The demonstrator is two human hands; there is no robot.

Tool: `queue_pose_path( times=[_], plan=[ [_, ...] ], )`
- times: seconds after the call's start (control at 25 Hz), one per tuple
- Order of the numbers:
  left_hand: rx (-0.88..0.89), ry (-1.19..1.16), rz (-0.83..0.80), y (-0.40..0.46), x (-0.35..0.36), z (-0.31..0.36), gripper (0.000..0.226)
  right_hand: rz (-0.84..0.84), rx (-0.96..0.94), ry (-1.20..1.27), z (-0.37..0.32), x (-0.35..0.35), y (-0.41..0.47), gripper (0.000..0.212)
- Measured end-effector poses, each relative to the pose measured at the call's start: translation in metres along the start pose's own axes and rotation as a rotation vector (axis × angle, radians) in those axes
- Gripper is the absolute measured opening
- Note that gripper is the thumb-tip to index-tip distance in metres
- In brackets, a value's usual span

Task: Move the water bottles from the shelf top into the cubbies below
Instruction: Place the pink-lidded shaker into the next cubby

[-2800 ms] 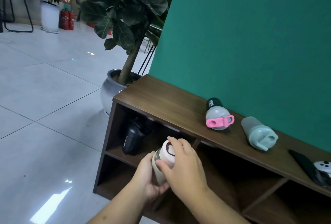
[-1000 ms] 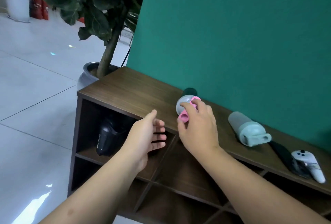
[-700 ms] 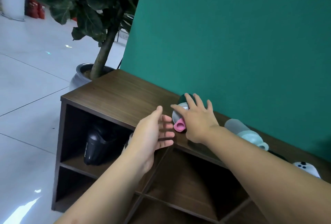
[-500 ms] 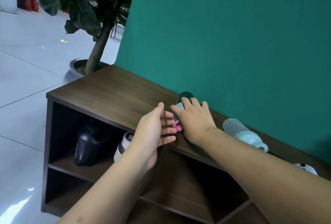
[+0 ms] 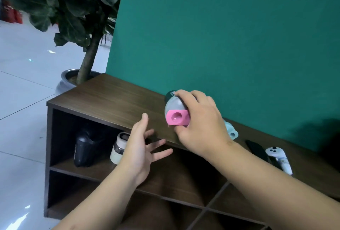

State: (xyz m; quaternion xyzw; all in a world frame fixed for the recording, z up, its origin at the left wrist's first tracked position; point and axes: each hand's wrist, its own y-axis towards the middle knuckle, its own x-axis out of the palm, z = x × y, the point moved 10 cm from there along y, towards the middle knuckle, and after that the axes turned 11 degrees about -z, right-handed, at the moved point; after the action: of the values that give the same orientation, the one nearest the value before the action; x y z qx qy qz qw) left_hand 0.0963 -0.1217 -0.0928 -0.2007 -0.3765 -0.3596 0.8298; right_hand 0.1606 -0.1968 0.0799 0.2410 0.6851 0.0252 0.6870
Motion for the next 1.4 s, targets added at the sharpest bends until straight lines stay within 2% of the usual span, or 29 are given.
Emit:
queue_pose_path(
  times=[0.12, 0.24, 0.48, 0.6, 0.72, 0.88, 1.04, 1.24, 1.4],
  plan=[
    [-0.099, -0.176, -0.041, -0.026, -0.005, -0.022, 0.056, -0.161, 0.036, 0.145, -0.022, -0.002, -0.048, 0.067],
    [-0.261, -0.159, -0.073, -0.042, -0.011, -0.055, 0.044, -0.279, 0.123, 0.253, -0.019, 0.032, -0.074, 0.065],
    [-0.494, -0.036, 0.031, -0.043, -0.055, -0.134, 0.04, -0.444, 0.122, 0.027, 0.001, 0.124, -0.119, 0.082],
    [-0.553, -0.011, 0.092, -0.028, -0.069, -0.167, 0.047, -0.455, 0.177, -0.048, 0.031, 0.164, -0.12, 0.08],
    [-0.55, -0.006, 0.141, -0.005, -0.074, -0.191, 0.052, -0.463, 0.234, -0.137, 0.062, 0.205, -0.106, 0.075],
    [-0.472, -0.189, 0.27, 0.027, -0.079, -0.213, 0.057, -0.449, 0.336, -0.166, 0.099, 0.241, -0.078, 0.076],
    [-0.474, -0.305, 0.26, 0.058, -0.086, -0.238, 0.075, -0.438, 0.38, -0.142, 0.118, 0.267, -0.059, 0.076],
    [-0.385, -0.284, 0.303, 0.081, -0.089, -0.227, 0.071, -0.411, 0.399, -0.052, 0.14, 0.281, -0.037, 0.074],
    [-0.325, -0.299, 0.294, 0.09, -0.091, -0.225, 0.064, -0.404, 0.368, -0.082, 0.143, 0.289, -0.015, 0.071]
  ],
)
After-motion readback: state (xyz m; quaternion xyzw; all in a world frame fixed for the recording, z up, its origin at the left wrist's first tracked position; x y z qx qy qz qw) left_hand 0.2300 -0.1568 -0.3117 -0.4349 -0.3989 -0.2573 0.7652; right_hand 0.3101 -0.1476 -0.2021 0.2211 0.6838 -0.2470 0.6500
